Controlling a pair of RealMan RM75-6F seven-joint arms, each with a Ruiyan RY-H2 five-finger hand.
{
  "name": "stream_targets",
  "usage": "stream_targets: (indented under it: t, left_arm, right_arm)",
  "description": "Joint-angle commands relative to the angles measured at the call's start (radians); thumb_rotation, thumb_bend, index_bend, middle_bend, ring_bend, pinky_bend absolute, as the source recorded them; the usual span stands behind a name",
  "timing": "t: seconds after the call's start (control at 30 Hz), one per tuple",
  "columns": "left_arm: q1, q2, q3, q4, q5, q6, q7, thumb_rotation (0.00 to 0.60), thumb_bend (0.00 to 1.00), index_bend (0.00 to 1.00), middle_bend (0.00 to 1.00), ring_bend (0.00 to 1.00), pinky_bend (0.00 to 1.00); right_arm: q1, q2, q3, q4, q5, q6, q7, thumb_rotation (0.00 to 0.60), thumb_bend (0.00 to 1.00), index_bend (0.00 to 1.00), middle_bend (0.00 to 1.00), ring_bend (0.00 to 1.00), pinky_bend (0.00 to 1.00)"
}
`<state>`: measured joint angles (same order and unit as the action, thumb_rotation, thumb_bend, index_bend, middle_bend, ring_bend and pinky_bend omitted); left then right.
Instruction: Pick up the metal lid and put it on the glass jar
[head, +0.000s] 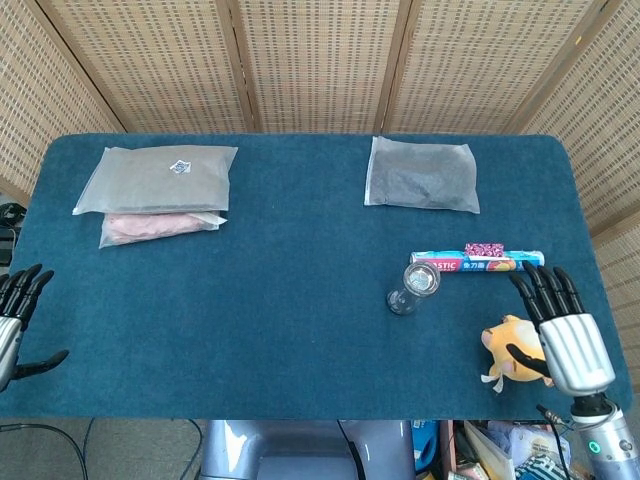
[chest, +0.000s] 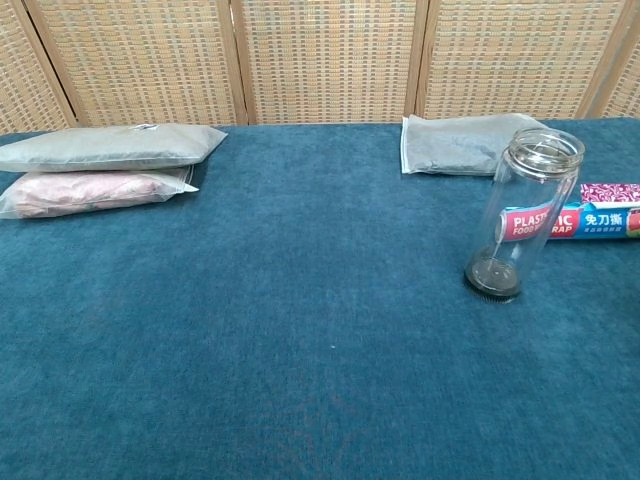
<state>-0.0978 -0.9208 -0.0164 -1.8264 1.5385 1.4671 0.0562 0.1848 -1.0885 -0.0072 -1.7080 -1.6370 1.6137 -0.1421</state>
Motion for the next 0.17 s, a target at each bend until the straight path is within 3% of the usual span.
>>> stream_targets:
  t: [0.03, 0.17]
  left_arm:
    - [0.000, -0.002, 0.001, 0.001, 0.001, 0.000, 0.004, 0.600, 0.07, 0.00, 0.00, 0.00, 0.00]
    - [0.005, -0.003, 0.004, 0.000, 0.006, 0.006, 0.008, 0.600, 0.07, 0.00, 0.00, 0.00, 0.00]
  right_arm:
    - [-0.036, -0.039, -0.014, 0.048, -0.017, 0.027, -0.019, 0.600, 0.00, 0.00, 0.00, 0.00, 0.00]
    - [-0.051, -0.052, -0.007, 0.067, -0.019, 0.039, -0.009, 0.600, 0.00, 0.00, 0.00, 0.00, 0.00]
